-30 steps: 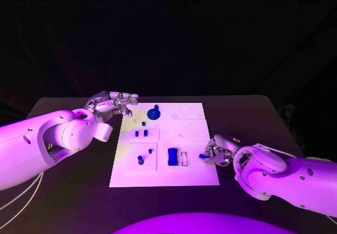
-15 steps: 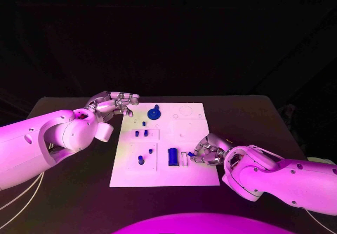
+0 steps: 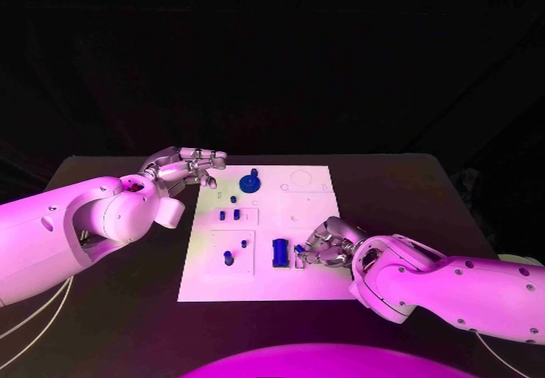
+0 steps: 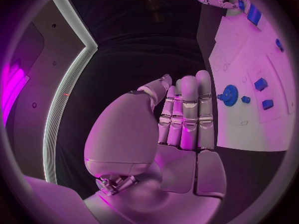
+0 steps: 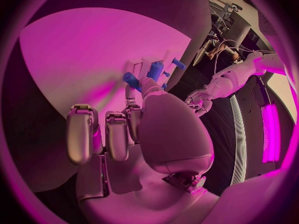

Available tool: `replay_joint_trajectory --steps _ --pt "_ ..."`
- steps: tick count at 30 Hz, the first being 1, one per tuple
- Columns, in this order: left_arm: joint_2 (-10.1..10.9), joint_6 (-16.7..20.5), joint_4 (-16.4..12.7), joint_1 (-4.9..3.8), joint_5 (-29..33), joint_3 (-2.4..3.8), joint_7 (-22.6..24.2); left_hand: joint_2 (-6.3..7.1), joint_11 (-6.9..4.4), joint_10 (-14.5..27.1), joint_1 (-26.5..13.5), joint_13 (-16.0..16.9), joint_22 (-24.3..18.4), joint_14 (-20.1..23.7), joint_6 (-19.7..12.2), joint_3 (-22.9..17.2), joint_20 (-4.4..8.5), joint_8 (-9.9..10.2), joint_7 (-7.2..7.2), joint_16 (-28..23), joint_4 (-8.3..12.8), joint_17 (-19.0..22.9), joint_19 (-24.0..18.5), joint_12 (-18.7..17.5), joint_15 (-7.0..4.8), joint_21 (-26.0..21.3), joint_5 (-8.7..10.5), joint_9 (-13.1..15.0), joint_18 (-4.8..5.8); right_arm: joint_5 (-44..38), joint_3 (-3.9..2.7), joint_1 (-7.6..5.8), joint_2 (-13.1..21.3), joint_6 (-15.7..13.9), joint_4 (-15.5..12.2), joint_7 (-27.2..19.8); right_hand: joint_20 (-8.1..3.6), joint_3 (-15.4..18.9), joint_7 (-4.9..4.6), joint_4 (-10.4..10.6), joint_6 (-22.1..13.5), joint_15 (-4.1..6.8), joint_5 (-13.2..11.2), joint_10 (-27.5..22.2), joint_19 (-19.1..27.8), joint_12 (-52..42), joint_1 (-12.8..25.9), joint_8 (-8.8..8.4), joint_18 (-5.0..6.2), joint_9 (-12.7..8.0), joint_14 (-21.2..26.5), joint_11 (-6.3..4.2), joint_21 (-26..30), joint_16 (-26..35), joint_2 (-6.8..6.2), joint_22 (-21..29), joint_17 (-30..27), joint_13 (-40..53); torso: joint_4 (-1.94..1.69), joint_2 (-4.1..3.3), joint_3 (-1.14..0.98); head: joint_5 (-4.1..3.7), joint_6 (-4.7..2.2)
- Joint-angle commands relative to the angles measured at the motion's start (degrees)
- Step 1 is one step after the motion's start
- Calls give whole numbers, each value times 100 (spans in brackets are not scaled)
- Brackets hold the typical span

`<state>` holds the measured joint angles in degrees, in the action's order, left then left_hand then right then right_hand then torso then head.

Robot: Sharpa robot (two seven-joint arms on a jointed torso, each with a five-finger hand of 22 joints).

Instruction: Assemble the parts on the task board

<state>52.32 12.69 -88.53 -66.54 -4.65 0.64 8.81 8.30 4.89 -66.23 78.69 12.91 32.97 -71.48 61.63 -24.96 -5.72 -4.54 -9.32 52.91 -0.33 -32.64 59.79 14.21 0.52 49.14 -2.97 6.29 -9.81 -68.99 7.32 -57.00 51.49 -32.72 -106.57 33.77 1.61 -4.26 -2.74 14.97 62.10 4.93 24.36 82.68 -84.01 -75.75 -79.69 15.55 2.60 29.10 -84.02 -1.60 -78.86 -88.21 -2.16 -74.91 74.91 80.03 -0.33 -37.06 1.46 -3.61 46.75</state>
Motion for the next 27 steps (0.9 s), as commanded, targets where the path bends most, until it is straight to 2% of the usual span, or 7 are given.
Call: replay_joint_trajectory --steps 1,3,5,12,22,27 --pt "-13 -128 -25 -4 23 4 23 -44 3 44 -5 8 -8 45 -49 17 -11 2 -4 -40 21 9 36 37 3 -21 7 -9 -76 41 1 6 -50 191 62 -81 -11 -1 22 54 69 -3 -46 49 -259 -28 121 44 -52 87 -535 6 16 -29 -31 -1234 1221 39 1 -4 2 10 12" --pt "-10 -130 -26 -4 23 4 21 -44 3 44 -5 8 -8 45 -49 17 -11 2 -4 -40 21 9 36 37 3 -21 7 -9 -76 26 1 7 -69 240 82 -71 -10 0 25 96 83 -4 57 63 -260 -51 198 57 -53 102 -535 5 13 -27 -59 -1235 1219 57 1 -1 2 13 23" --pt "-8 -133 -27 -4 23 4 20 -44 3 44 -5 8 -8 45 -49 17 -11 2 -4 -40 21 9 36 37 3 -21 7 -9 -76 3 1 7 -81 293 94 -50 -11 35 25 135 98 -4 359 78 -260 -78 327 73 -53 123 -535 6 11 -28 -93 -1236 1220 79 0 0 2 13 29" --pt "-7 -160 -26 -4 23 4 13 -42 2 47 2 10 -10 48 -50 17 -11 1 -2 -42 26 13 37 40 3 -23 7 -11 -76 -79 2 8 -119 484 119 79 -7 225 24 160 126 -7 634 116 -262 -148 791 111 -54 173 -534 10 6 -26 -42 -1236 1217 136 3 9 1 23 46" --pt "-6 -180 -26 -4 23 4 6 -43 2 48 5 10 -10 52 -49 17 -11 1 -1 -48 28 22 37 41 2 -24 7 -11 -76 -127 2 10 -134 602 114 140 -10 350 31 163 137 -2 690 135 -261 -184 939 132 -53 199 -534 4 11 -24 -49 -1235 1214 167 0 8 2 27 58" --pt "-2 -179 -28 -5 23 4 -1 -43 2 48 5 10 -10 52 -49 17 -11 1 -1 -48 28 22 37 41 2 -24 7 -11 -76 -154 2 10 -136 587 117 149 -10 450 31 163 133 -2 565 127 -257 -169 1033 140 -50 214 -533 4 25 -21 -56 -1232 1209 162 1 3 3 30 57"
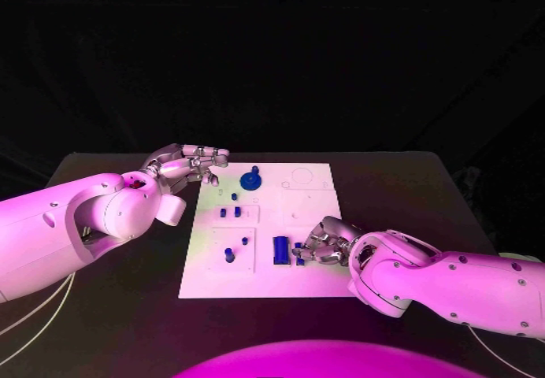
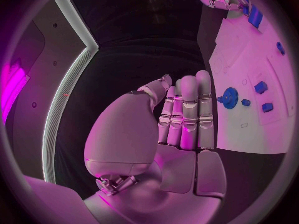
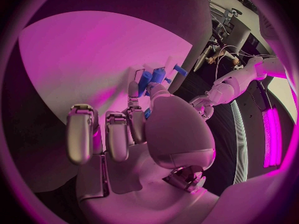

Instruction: Assemble the parts on the task board

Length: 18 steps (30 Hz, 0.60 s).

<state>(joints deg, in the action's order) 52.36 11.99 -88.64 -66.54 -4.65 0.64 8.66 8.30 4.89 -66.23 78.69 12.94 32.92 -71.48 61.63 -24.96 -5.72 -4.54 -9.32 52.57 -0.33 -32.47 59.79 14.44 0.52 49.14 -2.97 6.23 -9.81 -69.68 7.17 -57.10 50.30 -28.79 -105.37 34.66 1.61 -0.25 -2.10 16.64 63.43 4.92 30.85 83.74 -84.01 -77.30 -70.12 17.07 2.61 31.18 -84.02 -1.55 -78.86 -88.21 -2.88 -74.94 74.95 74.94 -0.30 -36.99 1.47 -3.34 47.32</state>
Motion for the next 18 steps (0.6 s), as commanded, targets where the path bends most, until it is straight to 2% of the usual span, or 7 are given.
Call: replay_joint_trajectory --steps 1,5,10,18 --pt "-4 -109 -17 -4 23 4 13 -43 2 48 5 7 -6 52 -49 17 -11 1 -1 -14 28 5 37 18 2 -24 7 -6 -76 -101 16 20 -15 186 0 64 -10 78 -35 -3 -2 -2 -136 19 -254 -10 104 -11 -49 10 -532 0 33 -20 19 -1226 1203 669 -2 -5 2 3 1" --pt "-2 -110 -18 -4 23 4 10 -43 2 48 5 7 -6 52 -49 17 -11 1 -1 -14 28 5 37 18 2 -24 7 -6 -76 -168 16 20 -7 162 17 84 -6 210 -40 -2 -3 -7 -459 18 -254 -9 233 -2 -49 25 -531 6 36 -18 35 -1226 1201 674 0 -3 1 0 7" --pt "2 -108 -17 -4 23 4 7 -43 2 48 5 7 -6 52 -49 17 -11 1 -1 -14 28 5 37 18 2 -24 7 -6 -76 -257 16 20 9 152 23 107 -3 320 -42 -4 -6 -9 -659 21 -255 -15 290 5 -49 39 -532 8 33 -19 52 -1227 1203 682 2 -3 -3 2 6" --pt "2 -114 -13 -4 23 4 8 -43 2 48 5 7 -6 52 -49 17 -11 1 -1 -14 28 5 37 18 2 -24 7 -6 -76 -343 16 21 55 134 -17 100 -3 344 -39 -8 -3 -9 -703 32 -258 -36 290 10 -51 44 -532 7 25 -20 60 -1228 1204 698 1 -2 -6 -10 2"
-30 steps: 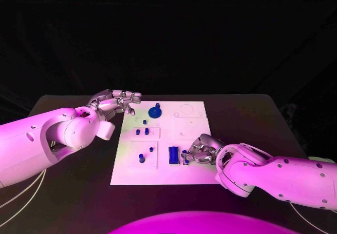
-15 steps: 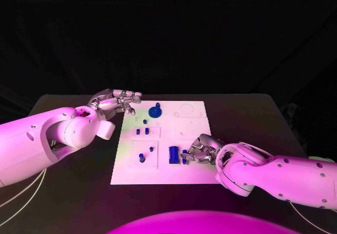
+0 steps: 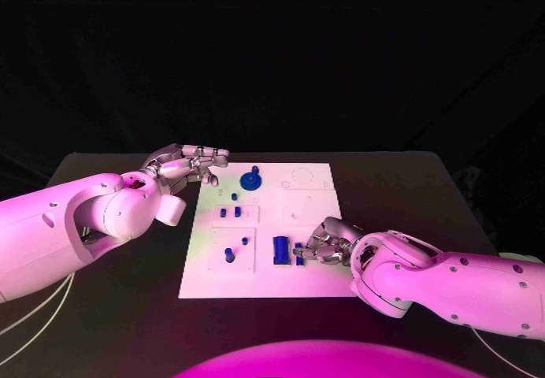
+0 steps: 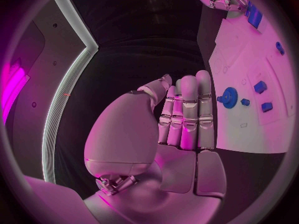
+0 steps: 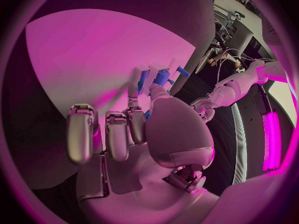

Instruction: Assemble the parts on the task board

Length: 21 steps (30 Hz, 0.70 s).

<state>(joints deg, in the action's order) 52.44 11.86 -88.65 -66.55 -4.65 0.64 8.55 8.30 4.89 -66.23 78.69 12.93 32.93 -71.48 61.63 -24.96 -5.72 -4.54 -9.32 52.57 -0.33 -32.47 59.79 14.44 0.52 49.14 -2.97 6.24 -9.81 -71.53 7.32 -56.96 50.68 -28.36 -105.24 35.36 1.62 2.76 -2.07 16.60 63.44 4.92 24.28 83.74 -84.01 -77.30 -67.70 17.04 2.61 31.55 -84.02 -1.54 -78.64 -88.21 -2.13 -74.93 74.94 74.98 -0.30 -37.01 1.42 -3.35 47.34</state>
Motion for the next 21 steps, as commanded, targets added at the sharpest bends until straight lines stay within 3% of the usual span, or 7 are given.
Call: replay_joint_trajectory --steps 1,9,12,17,21 --pt "-6 -101 -11 -4 23 4 19 -43 2 48 5 8 -6 52 -49 17 -11 1 -1 -14 28 6 37 18 2 -24 7 -6 -76 -164 2 7 27 91 -40 26 -4 47 -40 -9 -3 -8 -53 34 -258 -39 39 14 -51 9 -532 6 1 -20 -14 -1230 1205 696 1 -1 -2 -5 3" --pt "-4 -99 -9 -4 23 4 21 -43 2 48 5 8 -6 52 -49 17 -11 1 -1 -14 28 6 37 18 2 -24 7 -6 -76 -189 2 8 109 123 -114 -40 -7 80 -30 -48 -2 -1 -93 40 -261 -49 -76 26 -52 23 -532 -3 -6 -20 -27 -1232 1205 706 4 0 0 1 -4" --pt "-4 -98 -8 -4 23 4 26 -43 2 48 5 8 -6 52 -49 17 -11 1 -1 -14 28 6 37 18 2 -24 7 -6 -76 -200 2 9 125 150 -129 -72 -12 113 -26 -92 -4 4 -239 41 -260 -52 -218 38 -52 37 -533 -8 -5 -22 -43 -1232 1210 712 4 0 1 2 -6" --pt "-6 -96 -2 -3 23 3 39 -43 2 48 5 8 -6 52 -49 17 -11 1 -1 -14 28 6 37 18 2 -24 7 -6 -76 -283 1 10 170 32 -139 -144 -13 133 -23 -110 -6 6 -296 44 -264 -57 -305 45 -54 46 -535 -10 -17 -27 -31 -1235 1219 718 6 11 2 -2 -21" --pt "-22 -87 21 -2 26 3 61 -43 2 48 5 8 -6 52 -49 17 -11 1 -1 -14 28 6 37 18 2 -24 7 -6 -76 78 -4 -20 273 -213 -144 -735 -13 113 -41 -139 -82 2 -255 -54 -191 131 -438 6 -11 35 -510 1 219 32 27 -1177 1111 601 1 27 10 -14 -53"
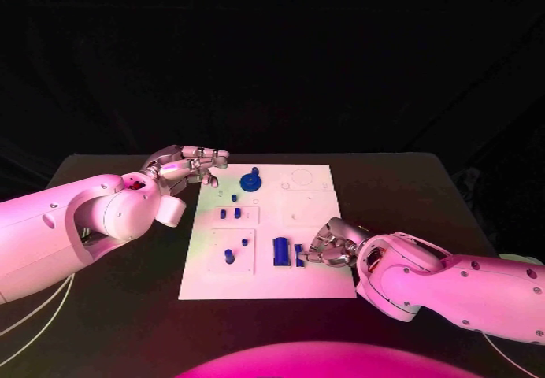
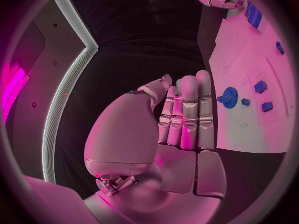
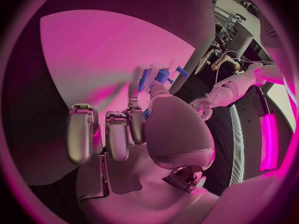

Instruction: Assemble the parts on the task board

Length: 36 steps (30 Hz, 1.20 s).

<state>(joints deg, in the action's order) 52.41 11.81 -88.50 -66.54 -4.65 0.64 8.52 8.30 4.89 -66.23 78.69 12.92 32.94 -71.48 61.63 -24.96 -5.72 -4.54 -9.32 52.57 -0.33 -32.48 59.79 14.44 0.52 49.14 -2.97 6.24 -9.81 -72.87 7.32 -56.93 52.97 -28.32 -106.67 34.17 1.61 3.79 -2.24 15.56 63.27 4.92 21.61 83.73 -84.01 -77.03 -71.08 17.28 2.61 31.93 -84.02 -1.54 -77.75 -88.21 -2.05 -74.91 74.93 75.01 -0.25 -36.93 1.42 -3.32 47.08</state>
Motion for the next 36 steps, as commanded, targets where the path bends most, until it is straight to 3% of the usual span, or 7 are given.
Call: replay_joint_trajectory --steps 1,6,12,19,34,35,36 --pt "-27 -79 16 -1 33 2 73 -44 3 54 8 10 -9 58 -51 18 -11 -1 -1 -19 32 15 37 23 3 -28 7 -9 -76 373 -5 -49 65 -285 18 -802 -9 -13 -42 -58 -122 -5 55 -99 -152 181 -184 -51 10 -15 -496 14 254 65 54 -1148 1055 553 2 27 15 -19 -35" --pt "-70 -73 98 12 88 -16 135 -45 3 56 6 12 -11 62 -50 20 -11 -3 -1 -22 31 19 37 27 3 -31 8 -11 -75 946 -11 -251 177 -453 159 -1571 39 13 -130 -142 -282 -68 99 -368 27 647 -451 -171 101 -66 -416 92 797 258 60 -1014 740 266 20 94 24 -6 -66" --pt "-217 -23 364 34 332 -86 396 -7 13 100 -142 26 -130 349 -73 176 -55 -15 4 -289 -58 158 -137 68 32 -248 8 -34 -65 3032 -15 -677 145 -305 760 -3522 258 -107 -452 -307 -808 -310 -232 -2261 1741 4081 -1126 -640 752 -304 639 367 5265 2786 235 378 -2288 -2067 59 270 60 -47 -194" --pt "-451 156 737 67 737 -114 744 -33 173 327 -243 -166 -796 1357 -178 408 -339 -11 -54 -1795 -219 895 -954 -121 300 -1402 -4 -89 18 4561 -16 -926 -178 160 1633 -4704 593 -30 -647 -199 -966 -605 -934 -2642 2345 5463 -1444 -983 760 -727 1496 672 6511 5581 272 1485 -4201 -3646 90 498 100 -17 -319" --pt "-1085 958 1524 182 1412 -120 1492 -258 663 1129 -149 -924 -2346 2521 -895 1339 -1095 81 156 -4530 -417 2407 -2177 -1081 1005 -3831 21 -246 253 6262 -54 -1080 -1096 694 3362 -5722 1360 542 -918 -496 -978 -1329 -1054 -2599 3816 7053 -1282 -1362 815 -2034 2505 1100 7417 8452 628 4308 -6410 -6488 53 705 49 9 -806" --pt "-1111 978 1544 186 1410 -120 1505 -288 666 1117 -122 -928 -2392 2484 -874 1384 -1097 81 145 -4576 -415 2455 -2157 -1084 1008 -3882 21 -246 252 6282 -55 -1081 -1115 700 3402 -5735 1350 621 -935 -617 -936 -1343 -1053 -2471 3720 7176 -1234 -1367 826 -2206 2434 1073 7421 8481 677 4638 -6655 -6738 48 703 43 36 -825" --pt "-1074 702 1513 179 1181 -124 1170 -410 326 2762 -2444 -1292 -2637 3914 -2466 1688 -602 454 409 -4750 33 2664 -3336 -1444 690 -4161 297 -624 452 5819 -54 -1081 -1085 432 3344 -5340 897 302 -585 -841 -2582 -1086 -1379 -4291 5168 7285 1268 -1728 461 -2435 4257 807 7775 8821 205 5363 -6809 -6868 66 674 63 -5 -777"
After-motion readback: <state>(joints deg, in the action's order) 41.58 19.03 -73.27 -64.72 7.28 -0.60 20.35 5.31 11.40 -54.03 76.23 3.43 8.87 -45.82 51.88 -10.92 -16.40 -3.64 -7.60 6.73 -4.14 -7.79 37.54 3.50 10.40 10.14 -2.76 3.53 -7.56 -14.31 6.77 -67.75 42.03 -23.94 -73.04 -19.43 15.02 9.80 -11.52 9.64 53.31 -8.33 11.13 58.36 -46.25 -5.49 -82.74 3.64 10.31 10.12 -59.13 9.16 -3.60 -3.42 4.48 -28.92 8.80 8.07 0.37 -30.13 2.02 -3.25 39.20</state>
